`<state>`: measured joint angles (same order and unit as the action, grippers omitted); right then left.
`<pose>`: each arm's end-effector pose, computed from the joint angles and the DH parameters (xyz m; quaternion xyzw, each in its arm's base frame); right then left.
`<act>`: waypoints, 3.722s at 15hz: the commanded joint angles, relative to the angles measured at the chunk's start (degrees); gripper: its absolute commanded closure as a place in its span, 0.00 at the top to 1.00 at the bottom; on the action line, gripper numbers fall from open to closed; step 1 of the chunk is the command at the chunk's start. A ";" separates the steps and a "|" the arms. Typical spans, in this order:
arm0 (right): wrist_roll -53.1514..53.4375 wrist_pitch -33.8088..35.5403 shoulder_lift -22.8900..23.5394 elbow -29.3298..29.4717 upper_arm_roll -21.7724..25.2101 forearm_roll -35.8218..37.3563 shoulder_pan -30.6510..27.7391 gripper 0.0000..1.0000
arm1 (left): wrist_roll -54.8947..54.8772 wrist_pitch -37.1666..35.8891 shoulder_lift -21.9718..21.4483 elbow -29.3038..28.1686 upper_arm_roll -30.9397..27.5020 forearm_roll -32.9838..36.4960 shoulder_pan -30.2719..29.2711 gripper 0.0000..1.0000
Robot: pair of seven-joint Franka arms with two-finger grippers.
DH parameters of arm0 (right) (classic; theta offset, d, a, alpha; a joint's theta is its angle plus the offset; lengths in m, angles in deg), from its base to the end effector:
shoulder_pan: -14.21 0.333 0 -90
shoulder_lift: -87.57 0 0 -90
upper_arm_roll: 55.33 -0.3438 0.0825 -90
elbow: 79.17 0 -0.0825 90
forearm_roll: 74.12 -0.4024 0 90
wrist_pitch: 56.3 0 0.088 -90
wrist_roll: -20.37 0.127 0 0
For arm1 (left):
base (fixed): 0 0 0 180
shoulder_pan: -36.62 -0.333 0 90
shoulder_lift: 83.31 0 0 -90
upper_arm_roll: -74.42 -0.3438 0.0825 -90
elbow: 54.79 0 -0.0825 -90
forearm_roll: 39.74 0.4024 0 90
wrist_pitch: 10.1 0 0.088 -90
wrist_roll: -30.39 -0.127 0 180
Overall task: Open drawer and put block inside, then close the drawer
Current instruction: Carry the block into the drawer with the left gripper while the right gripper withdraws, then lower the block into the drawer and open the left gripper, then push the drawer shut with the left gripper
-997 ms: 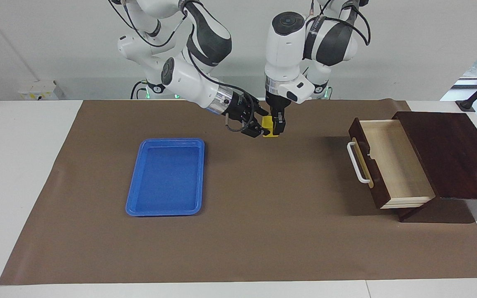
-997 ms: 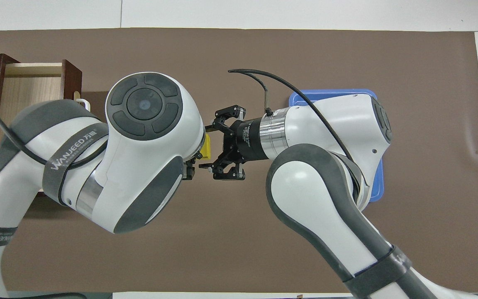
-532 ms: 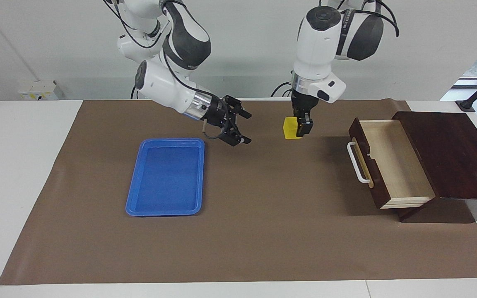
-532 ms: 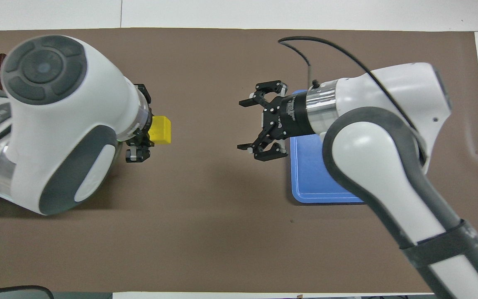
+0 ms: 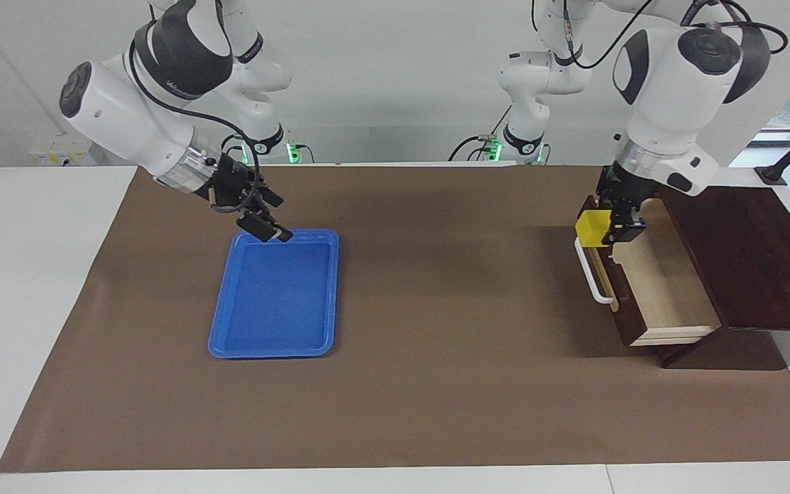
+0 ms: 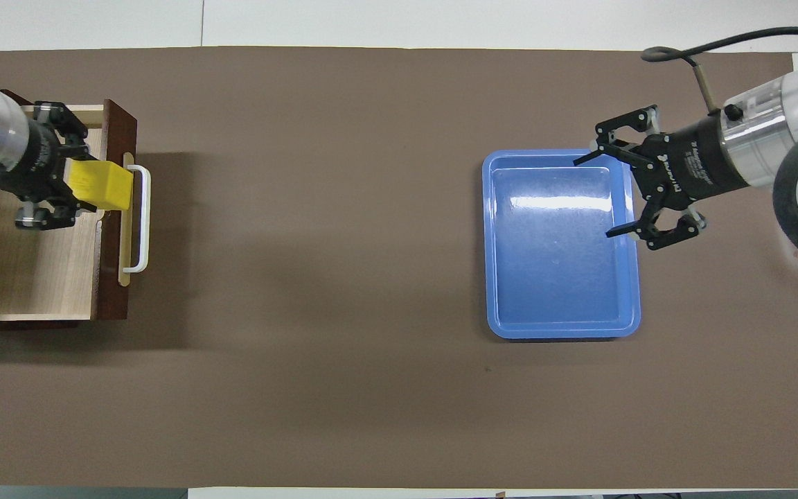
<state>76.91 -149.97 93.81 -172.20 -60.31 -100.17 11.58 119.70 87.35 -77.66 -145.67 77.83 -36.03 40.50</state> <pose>0.6043 0.0756 0.5603 -0.8538 0.4653 0.1537 0.1757 0.6113 -0.0691 0.5779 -0.7567 -0.6530 -0.0272 0.0134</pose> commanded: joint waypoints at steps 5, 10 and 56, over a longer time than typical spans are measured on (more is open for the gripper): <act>-49.79 7.36 -6.68 0.04 -0.73 24.26 -2.72 1.00 | -8.45 3.88 0.41 -3.41 0.89 0.24 -8.18 0.00; -59.45 15.44 -9.15 2.49 -0.73 28.69 -3.08 1.00 | -9.32 9.77 1.99 -7.99 0.81 0.24 -9.50 0.00; -56.28 6.83 -9.76 -2.69 -0.91 25.44 -4.84 1.00 | 2.63 16.89 -2.31 -19.33 1.77 1.21 -0.36 1.00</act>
<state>20.03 -143.14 84.67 -174.07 -60.46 -74.22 7.82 124.09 102.02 -78.24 -162.44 79.75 -36.01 41.43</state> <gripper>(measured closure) 0.000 0.000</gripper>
